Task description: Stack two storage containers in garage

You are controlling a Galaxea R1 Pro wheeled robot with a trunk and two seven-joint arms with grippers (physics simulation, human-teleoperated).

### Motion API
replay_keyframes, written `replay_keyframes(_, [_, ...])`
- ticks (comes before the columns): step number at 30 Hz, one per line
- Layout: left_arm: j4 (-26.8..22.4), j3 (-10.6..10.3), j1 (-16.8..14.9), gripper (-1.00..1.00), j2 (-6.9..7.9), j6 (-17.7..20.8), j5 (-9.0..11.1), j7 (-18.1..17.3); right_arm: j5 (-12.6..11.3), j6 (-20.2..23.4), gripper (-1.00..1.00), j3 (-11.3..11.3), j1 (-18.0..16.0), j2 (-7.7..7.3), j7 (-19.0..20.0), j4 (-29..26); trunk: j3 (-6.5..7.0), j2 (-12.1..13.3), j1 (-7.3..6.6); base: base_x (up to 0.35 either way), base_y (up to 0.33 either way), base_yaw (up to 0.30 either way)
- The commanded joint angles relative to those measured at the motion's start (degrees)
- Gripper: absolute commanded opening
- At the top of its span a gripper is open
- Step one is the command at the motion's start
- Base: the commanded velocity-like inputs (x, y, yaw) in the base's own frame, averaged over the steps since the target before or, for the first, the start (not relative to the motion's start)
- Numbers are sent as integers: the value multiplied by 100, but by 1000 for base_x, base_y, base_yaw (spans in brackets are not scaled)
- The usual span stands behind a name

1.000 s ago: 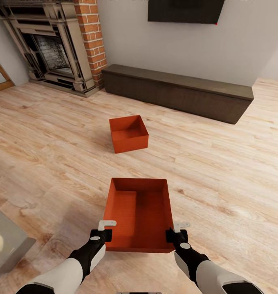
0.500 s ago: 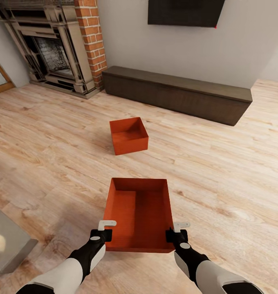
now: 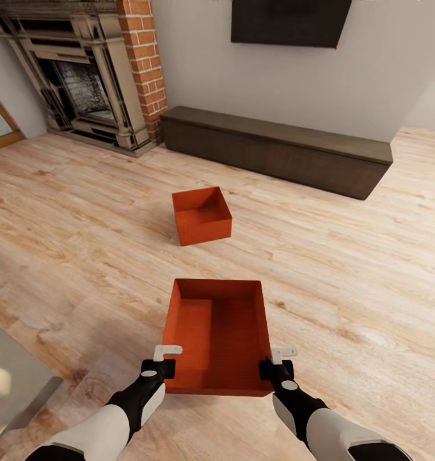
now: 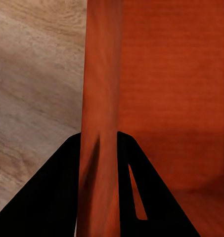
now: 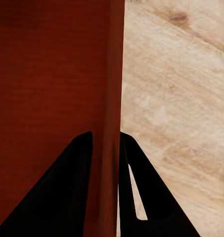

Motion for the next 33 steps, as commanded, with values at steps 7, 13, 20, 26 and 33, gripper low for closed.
replay_keyframes(7, [-19, 40, -3, -100, 7, 20, -20, 74, -9, -19, -100, -90, -2, -1, -70, 13, 123, 281, -155, 0, 0, 0])
replay_keyframes(13, [-19, 38, -3, -100, 8, 18, -20, 72, -11, -19, -100, -90, -2, -1, -69, 13, 231, 521, -287, 0, 0, 0])
replay_keyframes(20, [-25, 37, -3, -100, 11, 18, -20, 72, -14, -19, -100, -90, -2, 1, -72, 10, 356, 802, -440, 0, 0, 0])
replay_keyframes(26, [-32, 37, -3, -100, 11, 18, -20, 75, -15, -12, -100, -90, -1, 7, -72, 14, 464, 1043, -572, 0, 0, 0])
replay_keyframes(33, [-36, 39, -3, -100, 13, 18, -20, 73, -16, 4, -100, -90, -1, 8, -73, 12, 590, 1323, -726, 0, 0, 0])
